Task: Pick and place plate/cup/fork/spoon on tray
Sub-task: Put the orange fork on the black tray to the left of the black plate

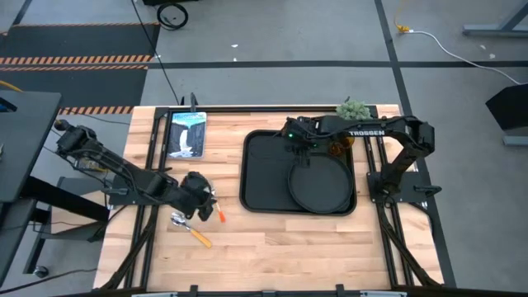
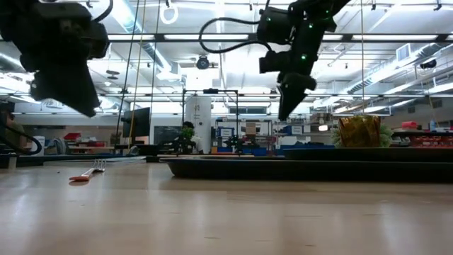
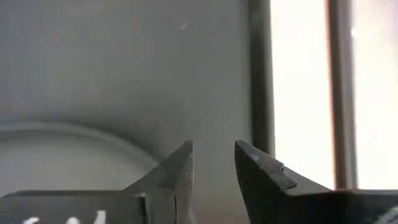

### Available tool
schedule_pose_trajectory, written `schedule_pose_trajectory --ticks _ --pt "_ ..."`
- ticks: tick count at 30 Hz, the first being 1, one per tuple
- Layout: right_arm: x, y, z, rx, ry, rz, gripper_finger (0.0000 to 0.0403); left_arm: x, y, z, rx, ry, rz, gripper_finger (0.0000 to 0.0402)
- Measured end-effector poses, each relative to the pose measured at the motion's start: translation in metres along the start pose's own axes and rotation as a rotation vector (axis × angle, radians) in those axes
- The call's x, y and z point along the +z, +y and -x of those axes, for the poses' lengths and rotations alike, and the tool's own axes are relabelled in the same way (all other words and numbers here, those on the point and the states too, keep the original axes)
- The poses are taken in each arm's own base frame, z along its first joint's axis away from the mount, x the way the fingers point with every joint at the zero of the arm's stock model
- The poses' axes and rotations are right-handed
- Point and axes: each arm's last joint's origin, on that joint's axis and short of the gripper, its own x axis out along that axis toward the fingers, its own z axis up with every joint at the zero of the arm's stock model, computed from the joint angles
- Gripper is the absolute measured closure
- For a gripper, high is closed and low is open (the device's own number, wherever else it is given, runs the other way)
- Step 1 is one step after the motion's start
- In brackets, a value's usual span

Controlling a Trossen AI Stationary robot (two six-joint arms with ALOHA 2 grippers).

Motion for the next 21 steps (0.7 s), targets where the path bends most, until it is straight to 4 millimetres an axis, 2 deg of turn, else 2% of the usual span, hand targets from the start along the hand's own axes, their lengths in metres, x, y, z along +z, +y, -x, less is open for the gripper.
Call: schedule_pose_trajectory --ticks 4,9,21 --pt "0.010 -0.002 -0.002 -0.050 -0.109 -0.041 0.0279 0.000 0.001 -0.004 0.129 0.015 0.141 0.0260" --pt "0.018 -0.002 -0.007 -0.075 -0.243 -0.097 0.0279 -0.005 -0.008 -0.021 0.216 0.041 0.213 0.0269" --pt "0.024 0.034 -0.008 -0.046 -0.364 -0.049 0.0279 -0.010 -0.043 -0.057 0.560 0.138 0.200 0.0285"
